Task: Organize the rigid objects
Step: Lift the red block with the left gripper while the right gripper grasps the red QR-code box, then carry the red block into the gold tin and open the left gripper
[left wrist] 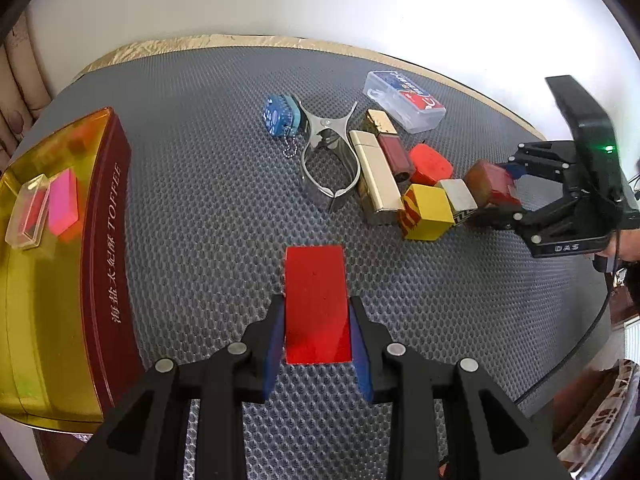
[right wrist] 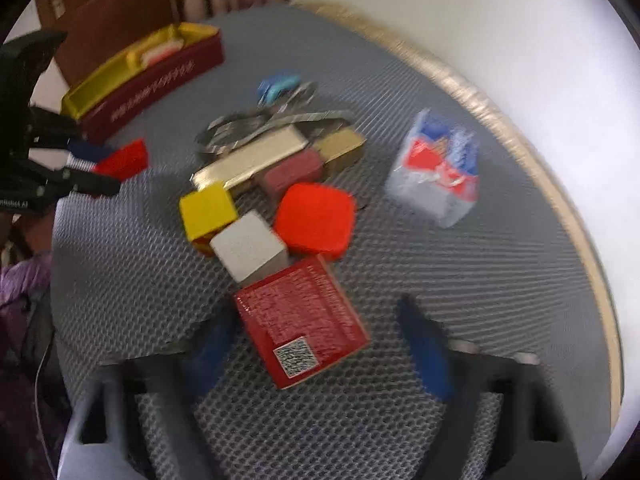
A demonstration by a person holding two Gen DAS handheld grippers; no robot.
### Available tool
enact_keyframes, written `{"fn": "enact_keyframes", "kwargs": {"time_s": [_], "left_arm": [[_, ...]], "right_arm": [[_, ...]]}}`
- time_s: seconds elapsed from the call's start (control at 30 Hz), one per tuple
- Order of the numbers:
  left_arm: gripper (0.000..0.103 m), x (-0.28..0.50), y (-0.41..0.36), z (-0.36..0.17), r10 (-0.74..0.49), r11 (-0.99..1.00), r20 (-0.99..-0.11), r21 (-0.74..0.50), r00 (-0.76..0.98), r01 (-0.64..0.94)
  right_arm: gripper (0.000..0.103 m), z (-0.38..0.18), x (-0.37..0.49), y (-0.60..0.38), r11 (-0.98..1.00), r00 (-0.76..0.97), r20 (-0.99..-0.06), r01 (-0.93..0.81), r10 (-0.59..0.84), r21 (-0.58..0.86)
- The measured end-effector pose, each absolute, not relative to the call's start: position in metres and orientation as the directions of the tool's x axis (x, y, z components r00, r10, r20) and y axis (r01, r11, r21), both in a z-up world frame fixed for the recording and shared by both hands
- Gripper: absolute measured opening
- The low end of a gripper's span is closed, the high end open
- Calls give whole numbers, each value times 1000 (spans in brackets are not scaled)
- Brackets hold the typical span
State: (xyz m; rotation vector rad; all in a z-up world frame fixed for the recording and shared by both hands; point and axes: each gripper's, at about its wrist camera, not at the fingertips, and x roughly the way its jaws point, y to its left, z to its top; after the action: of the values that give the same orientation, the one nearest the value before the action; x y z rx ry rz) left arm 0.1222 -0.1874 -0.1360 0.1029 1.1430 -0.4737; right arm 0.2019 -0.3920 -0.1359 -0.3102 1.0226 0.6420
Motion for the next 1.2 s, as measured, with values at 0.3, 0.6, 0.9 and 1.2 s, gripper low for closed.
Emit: {"fn": "enact_keyframes", "kwargs": {"time_s": [0.3,0.6,0.9,1.2], "left_arm": [[31,116,-178,-122,-345,889,-873,-186,344,418],[31,110,-150,-84,-359,895,-841,-188,404,404],[28,137,-81,-40,-342,917,-835,-195,432,349],[45,114,-183,-98,-358,778,-898,-134,256,614]], "right_arm": [[50,-120,158,-431,866,488,-757,-457,434,201],[50,-153,130,-462,916,670,-649,-122,361,383],[50,-155,128,-469,917,696,-637,-78,332,392],[50,-157,125,-473,905,697,-630,-63,341,420]]}}
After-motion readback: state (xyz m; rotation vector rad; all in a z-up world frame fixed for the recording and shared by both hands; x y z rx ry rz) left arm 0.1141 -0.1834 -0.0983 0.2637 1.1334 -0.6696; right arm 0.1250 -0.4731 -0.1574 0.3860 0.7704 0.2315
